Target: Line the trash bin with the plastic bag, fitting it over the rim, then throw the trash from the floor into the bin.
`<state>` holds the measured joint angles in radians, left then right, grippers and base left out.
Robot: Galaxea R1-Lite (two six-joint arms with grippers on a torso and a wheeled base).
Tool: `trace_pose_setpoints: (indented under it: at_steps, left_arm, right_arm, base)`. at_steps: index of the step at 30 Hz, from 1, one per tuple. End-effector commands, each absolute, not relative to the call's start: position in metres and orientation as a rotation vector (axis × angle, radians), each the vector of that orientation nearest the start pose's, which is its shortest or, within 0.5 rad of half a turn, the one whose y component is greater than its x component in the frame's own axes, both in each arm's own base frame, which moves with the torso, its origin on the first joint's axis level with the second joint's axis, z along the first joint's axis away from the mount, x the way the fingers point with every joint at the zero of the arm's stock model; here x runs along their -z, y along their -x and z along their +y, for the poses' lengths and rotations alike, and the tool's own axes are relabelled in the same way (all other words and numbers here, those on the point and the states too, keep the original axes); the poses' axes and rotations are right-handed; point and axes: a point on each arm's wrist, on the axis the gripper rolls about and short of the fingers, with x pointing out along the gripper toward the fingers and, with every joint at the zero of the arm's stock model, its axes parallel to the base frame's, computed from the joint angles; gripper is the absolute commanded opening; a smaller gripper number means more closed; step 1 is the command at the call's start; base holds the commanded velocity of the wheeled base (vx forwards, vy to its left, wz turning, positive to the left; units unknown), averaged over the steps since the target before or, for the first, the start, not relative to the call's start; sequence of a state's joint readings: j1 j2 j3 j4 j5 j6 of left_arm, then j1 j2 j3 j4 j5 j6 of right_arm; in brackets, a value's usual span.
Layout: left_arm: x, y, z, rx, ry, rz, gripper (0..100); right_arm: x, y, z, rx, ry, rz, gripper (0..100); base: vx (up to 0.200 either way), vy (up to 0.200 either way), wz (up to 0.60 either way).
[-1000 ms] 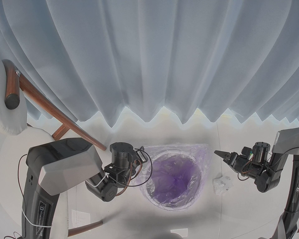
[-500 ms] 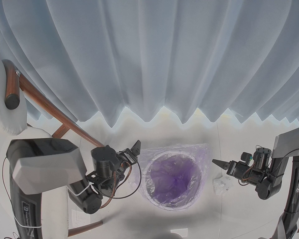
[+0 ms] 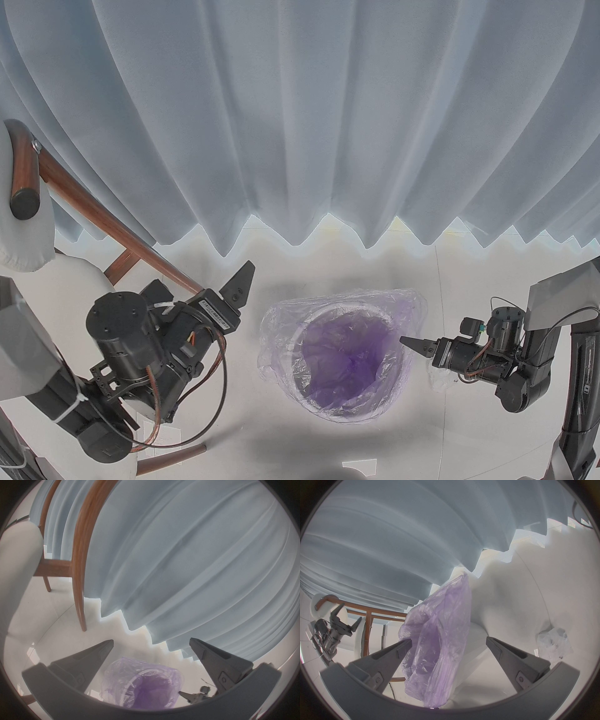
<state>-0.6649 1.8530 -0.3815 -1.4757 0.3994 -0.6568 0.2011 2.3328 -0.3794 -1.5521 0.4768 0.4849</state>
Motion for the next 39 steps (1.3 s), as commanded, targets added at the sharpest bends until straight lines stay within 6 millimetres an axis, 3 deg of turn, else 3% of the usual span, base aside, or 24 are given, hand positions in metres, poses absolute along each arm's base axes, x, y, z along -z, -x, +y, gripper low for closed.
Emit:
trace_pose_setpoints:
  at_steps: [1,2,6,9,18,21,25,31,35,39]
  left_arm:
    - [-0.150,-0.203,-0.154,0.294,0.700,0.016,100]
    - [-0.154,-0.201,-0.152,0.299,0.708,0.007,100]
    - [-0.165,-0.198,-0.149,0.308,0.738,-0.027,100]
    - [-0.179,-0.207,-0.147,0.307,0.854,-0.078,100]
    - [-0.230,-0.206,-0.144,0.381,1.201,-0.106,100]
    - [-0.231,-0.212,-0.137,0.374,1.258,-0.110,100]
    - [-0.210,-0.210,-0.126,0.427,1.227,-0.024,100]
    - [-0.233,-0.182,-0.113,0.695,1.291,0.018,100]
    - [-0.217,-0.170,-0.105,0.710,1.213,0.091,100]
    - [-0.203,-0.161,-0.091,0.770,1.113,0.159,100]
  right_arm:
    - [0.026,-0.300,0.077,-0.567,-0.514,0.584,100]
    - [0.026,-0.302,0.078,-0.567,-0.511,0.575,0]
    - [0.023,-0.305,0.077,-0.565,-0.510,0.555,0]
    - [0.016,-0.299,0.071,-0.548,-0.513,0.552,0]
    - [0.005,-0.289,0.055,-0.484,-0.521,0.538,0]
    - [0.003,-0.283,0.053,-0.478,-0.521,0.548,0]
    - [0.013,-0.271,0.050,-0.461,-0.499,0.610,0]
    - [0.040,-0.270,0.045,-0.443,-0.410,0.668,0]
    - [0.056,-0.278,0.045,-0.455,-0.352,0.676,0]
    - [0.060,-0.281,0.045,-0.446,-0.341,0.672,0]
  base:
    - [0.000,0.000,0.00]
    - [0.000,0.000,0.00]
    - [0.000,0.000,0.00]
    - [0.000,0.000,0.00]
    - [0.000,0.000,0.00]
    - [0.000,0.000,0.00]
    - [0.000,0.000,0.00]
    - [0.000,0.000,0.00]
    - [0.000,0.000,0.00]
    - [0.000,0.000,0.00]
